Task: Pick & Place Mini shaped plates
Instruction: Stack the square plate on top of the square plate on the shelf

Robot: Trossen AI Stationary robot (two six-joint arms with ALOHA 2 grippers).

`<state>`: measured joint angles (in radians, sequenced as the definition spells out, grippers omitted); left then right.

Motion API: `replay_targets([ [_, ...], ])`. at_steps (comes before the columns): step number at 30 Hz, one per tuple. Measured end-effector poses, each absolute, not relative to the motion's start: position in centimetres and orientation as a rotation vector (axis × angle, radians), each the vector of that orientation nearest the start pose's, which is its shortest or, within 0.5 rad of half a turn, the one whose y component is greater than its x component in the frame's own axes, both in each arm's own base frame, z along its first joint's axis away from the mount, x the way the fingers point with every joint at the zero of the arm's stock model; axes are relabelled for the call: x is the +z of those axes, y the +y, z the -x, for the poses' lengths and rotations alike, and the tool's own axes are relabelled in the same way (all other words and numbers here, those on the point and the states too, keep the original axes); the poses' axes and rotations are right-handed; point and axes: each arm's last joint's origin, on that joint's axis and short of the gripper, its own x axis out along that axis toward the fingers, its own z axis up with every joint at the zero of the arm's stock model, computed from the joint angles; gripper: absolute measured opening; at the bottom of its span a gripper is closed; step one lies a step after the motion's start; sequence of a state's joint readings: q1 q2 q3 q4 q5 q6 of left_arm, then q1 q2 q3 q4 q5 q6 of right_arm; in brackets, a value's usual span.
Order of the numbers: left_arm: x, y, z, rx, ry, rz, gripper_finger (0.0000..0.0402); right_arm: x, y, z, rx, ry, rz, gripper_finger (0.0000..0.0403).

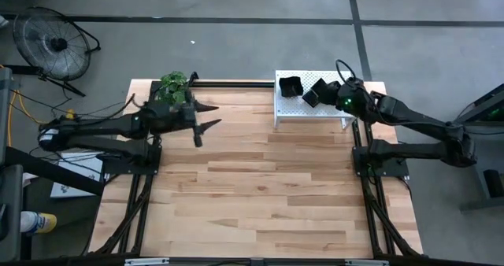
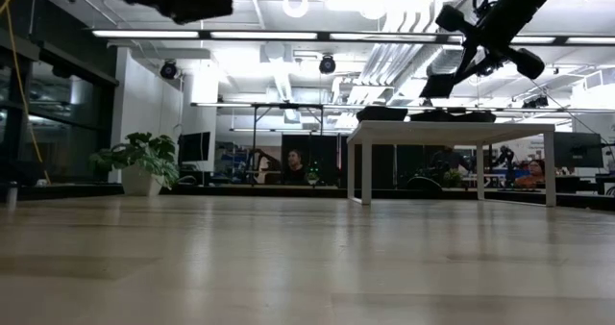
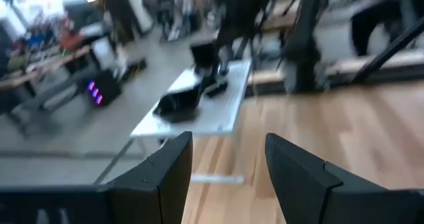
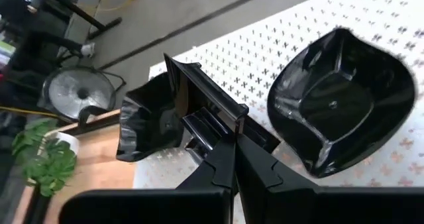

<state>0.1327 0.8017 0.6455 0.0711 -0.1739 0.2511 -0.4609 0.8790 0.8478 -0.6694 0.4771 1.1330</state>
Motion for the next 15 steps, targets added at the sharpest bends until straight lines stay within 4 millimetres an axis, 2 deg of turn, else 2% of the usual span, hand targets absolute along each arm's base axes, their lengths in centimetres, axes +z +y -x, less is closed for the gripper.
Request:
replay_targets([
  [8, 29.0, 3.9, -14.7, 0.218, -0.114, -0.202, 0.0186, 28.8, -9.3, -15.6, -1.243, 0.189, -1.039, 0.0],
  [15, 28.5, 4.1, -13.0, 0.171, -0.191, -0.185, 0.0186, 28.0, -9.5, -16.3, -1.244, 0.238, -1.074, 0.0],
])
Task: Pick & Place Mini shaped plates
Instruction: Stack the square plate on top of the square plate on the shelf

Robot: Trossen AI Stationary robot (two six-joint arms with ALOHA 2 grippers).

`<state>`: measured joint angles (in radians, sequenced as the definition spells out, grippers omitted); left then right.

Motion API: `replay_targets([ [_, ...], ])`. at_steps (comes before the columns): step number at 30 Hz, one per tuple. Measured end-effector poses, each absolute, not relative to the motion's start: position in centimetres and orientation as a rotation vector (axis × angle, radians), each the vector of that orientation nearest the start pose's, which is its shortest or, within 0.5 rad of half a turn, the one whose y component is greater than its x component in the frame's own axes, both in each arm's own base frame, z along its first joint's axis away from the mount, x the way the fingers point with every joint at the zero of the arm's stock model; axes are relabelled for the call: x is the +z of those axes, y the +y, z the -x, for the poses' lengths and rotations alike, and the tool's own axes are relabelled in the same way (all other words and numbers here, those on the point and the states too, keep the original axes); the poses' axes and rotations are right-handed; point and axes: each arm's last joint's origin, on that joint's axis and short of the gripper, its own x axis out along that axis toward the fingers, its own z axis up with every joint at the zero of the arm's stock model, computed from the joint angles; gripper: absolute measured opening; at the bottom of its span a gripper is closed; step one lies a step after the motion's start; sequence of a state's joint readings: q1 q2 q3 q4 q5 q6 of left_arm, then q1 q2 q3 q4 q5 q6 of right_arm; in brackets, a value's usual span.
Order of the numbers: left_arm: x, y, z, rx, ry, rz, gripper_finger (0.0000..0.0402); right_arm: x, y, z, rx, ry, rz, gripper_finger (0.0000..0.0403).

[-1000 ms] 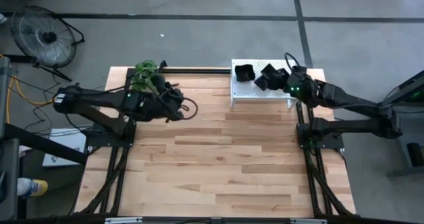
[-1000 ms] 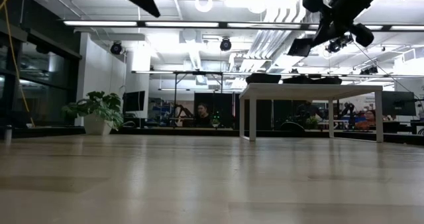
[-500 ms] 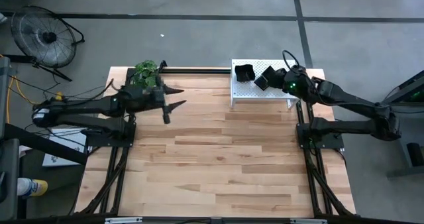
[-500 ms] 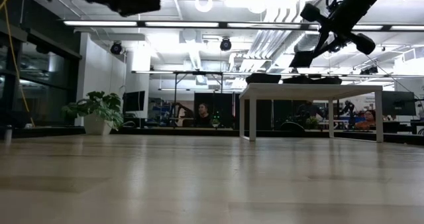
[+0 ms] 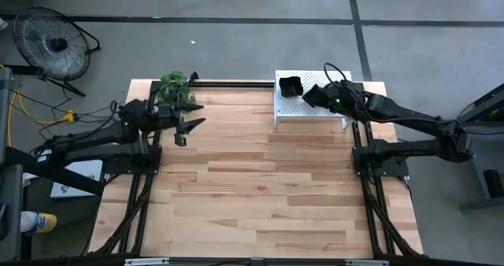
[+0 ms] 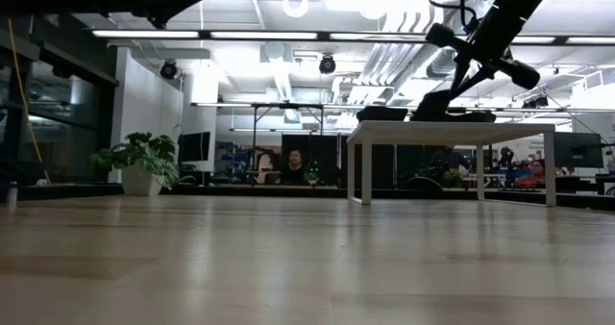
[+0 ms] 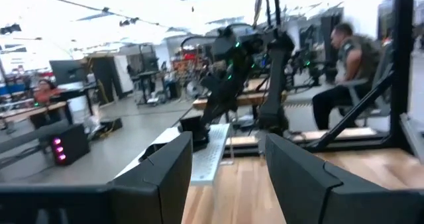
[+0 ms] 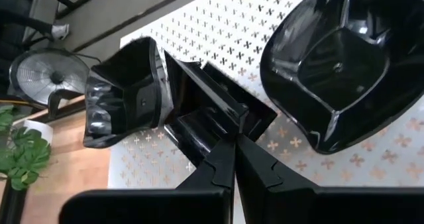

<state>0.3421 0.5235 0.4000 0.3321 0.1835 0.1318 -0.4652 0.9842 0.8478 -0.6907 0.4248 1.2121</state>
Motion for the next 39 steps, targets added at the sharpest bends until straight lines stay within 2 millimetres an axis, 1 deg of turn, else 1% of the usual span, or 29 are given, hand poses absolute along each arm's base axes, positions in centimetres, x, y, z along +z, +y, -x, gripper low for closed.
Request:
replay_targets([
  [4, 28.11, 4.12, -12.57, 0.166, -0.203, -0.181, 0.0186, 27.85, -9.64, -16.57, -1.247, 0.232, -1.096, 0.0],
  [23, 27.92, 4.07, -12.64, 0.143, -0.194, -0.165, 0.0186, 28.26, -9.64, -16.61, -1.233, 0.159, -1.148, 0.0],
  [33, 27.92, 4.07, -12.64, 0.143, -0.194, -0.156, 0.0186, 27.96, -9.49, -16.31, -1.283, 0.127, -1.252, 0.0],
  [39, 27.84, 4.07, -12.65, 0.142, -0.187, -0.151, 0.0186, 28.13, -9.57, -16.49, -1.266, 0.101, -1.262, 0.0],
])
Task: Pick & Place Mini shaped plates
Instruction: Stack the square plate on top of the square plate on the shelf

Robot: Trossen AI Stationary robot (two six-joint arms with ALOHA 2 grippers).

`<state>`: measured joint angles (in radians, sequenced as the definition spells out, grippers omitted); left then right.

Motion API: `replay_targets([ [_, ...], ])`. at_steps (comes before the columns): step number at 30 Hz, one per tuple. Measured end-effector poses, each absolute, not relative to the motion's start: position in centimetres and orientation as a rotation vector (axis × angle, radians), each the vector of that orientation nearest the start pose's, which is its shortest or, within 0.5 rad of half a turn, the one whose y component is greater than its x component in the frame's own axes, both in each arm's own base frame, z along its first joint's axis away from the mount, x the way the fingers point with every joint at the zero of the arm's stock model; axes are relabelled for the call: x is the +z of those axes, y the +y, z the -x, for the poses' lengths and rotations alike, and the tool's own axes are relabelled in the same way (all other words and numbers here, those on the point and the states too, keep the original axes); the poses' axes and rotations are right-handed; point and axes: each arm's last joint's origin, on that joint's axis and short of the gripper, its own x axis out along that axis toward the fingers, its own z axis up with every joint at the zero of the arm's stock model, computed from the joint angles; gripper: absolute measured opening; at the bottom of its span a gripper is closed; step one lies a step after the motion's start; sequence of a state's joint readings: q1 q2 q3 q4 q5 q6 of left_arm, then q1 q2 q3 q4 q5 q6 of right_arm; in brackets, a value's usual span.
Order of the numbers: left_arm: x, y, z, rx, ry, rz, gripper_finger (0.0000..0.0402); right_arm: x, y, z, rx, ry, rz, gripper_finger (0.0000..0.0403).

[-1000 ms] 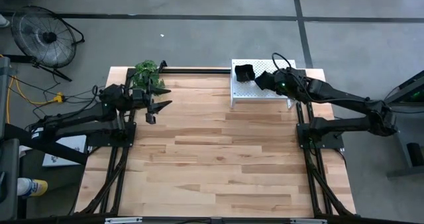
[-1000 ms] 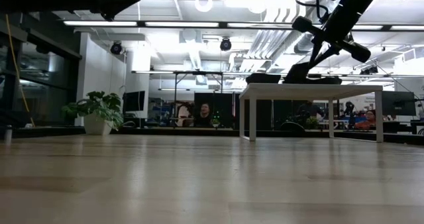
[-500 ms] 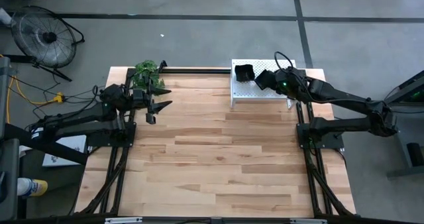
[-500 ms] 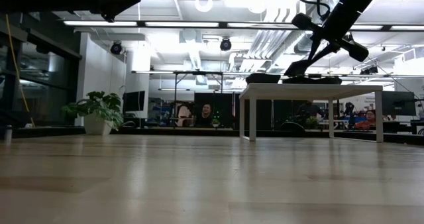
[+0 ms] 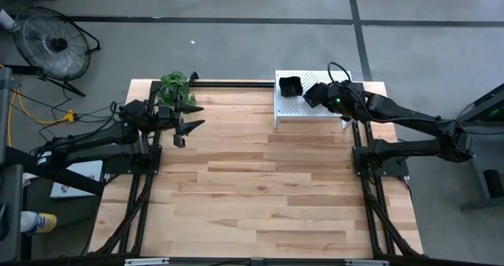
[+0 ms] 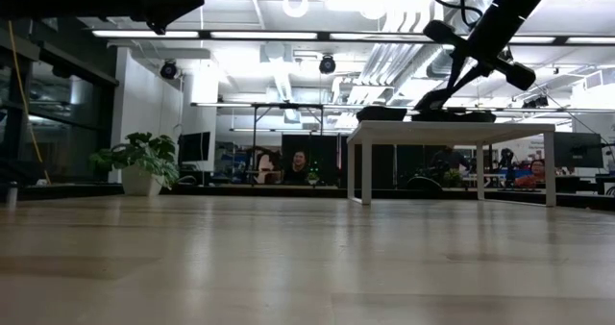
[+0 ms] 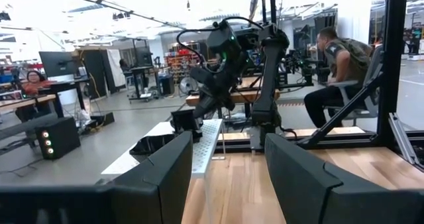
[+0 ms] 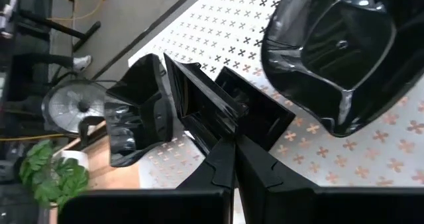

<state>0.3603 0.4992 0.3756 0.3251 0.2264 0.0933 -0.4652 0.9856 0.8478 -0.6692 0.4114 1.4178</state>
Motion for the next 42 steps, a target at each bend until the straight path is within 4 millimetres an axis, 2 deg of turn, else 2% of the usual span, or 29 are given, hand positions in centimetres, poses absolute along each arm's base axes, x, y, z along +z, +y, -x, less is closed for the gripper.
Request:
replay_targets([
  [18, 27.71, 4.08, -12.68, 0.141, -0.175, -0.125, 0.0186, 27.96, -9.44, -16.47, -1.273, 0.067, -1.392, 0.0],
  [42, 27.71, 4.09, -12.68, 0.142, -0.176, -0.109, 0.0186, 27.95, -9.44, -16.52, -1.263, 0.081, -1.38, 0.0001],
])
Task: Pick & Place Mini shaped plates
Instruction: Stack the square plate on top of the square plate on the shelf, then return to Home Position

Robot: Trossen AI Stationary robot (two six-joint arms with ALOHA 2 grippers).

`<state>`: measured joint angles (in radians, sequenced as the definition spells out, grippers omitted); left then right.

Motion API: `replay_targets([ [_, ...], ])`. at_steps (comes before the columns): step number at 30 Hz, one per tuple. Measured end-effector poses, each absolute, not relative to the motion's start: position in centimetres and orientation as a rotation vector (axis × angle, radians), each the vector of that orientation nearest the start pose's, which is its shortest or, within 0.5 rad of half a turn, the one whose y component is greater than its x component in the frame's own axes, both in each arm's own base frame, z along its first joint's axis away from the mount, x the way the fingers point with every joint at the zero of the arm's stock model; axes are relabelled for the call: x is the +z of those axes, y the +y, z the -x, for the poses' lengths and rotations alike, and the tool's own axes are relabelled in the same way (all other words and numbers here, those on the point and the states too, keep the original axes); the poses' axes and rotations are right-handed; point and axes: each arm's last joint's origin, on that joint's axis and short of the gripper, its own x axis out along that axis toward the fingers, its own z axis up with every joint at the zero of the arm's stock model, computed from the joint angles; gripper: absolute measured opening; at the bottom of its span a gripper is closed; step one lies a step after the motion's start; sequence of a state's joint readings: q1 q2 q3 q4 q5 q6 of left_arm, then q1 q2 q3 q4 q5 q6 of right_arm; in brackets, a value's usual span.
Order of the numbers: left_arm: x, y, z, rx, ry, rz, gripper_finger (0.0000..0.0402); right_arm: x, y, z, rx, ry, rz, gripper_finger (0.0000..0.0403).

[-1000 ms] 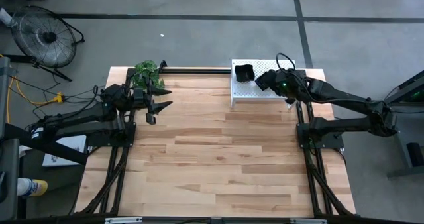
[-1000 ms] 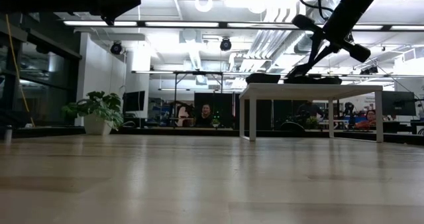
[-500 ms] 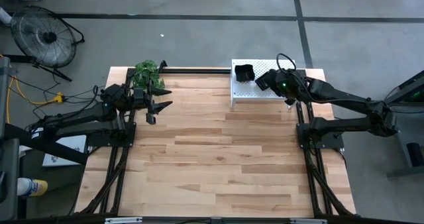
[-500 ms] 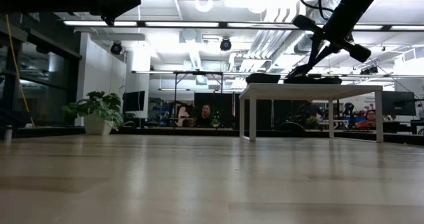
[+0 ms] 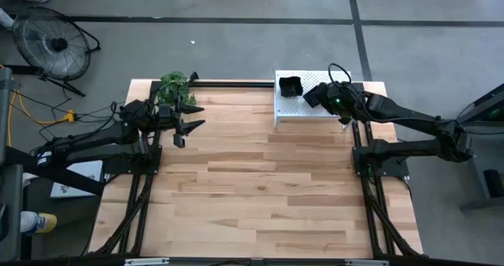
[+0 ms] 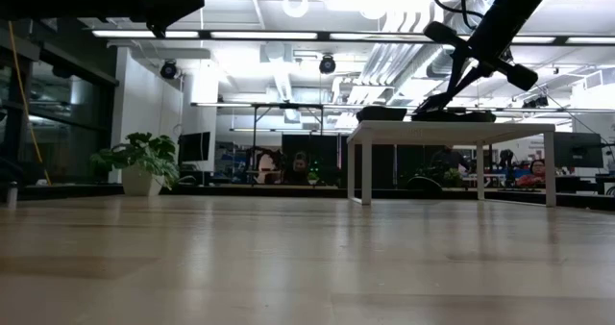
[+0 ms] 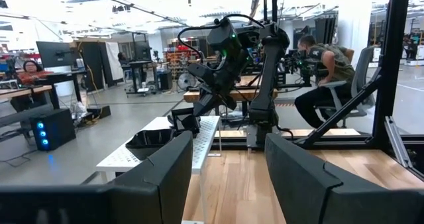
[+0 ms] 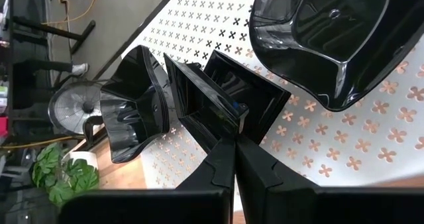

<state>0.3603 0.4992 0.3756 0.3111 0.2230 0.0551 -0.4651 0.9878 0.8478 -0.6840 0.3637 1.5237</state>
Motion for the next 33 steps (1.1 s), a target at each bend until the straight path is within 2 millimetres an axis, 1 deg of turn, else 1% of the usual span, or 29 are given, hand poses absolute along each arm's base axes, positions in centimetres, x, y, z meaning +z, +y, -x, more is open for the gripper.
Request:
replay_targets([
  [18, 27.72, 4.09, -12.67, 0.141, -0.176, -0.108, 0.0186, 28.03, -9.51, -16.57, -1.261, 0.078, -1.352, 0.0004],
  [21, 27.72, 4.09, -12.67, 0.141, -0.176, -0.108, 0.0186, 28.03, -9.52, -16.56, -1.265, 0.074, -1.349, 0.0027],
  [28, 27.72, 4.09, -12.68, 0.14, -0.177, -0.102, 0.0186, 28.03, -9.5, -16.58, -1.253, 0.09, -1.343, 0.0103],
  [33, 27.72, 4.09, -12.68, 0.14, -0.177, -0.103, 0.0186, 28.08, -9.43, -16.56, -1.225, 0.133, -1.306, 0.0135],
])
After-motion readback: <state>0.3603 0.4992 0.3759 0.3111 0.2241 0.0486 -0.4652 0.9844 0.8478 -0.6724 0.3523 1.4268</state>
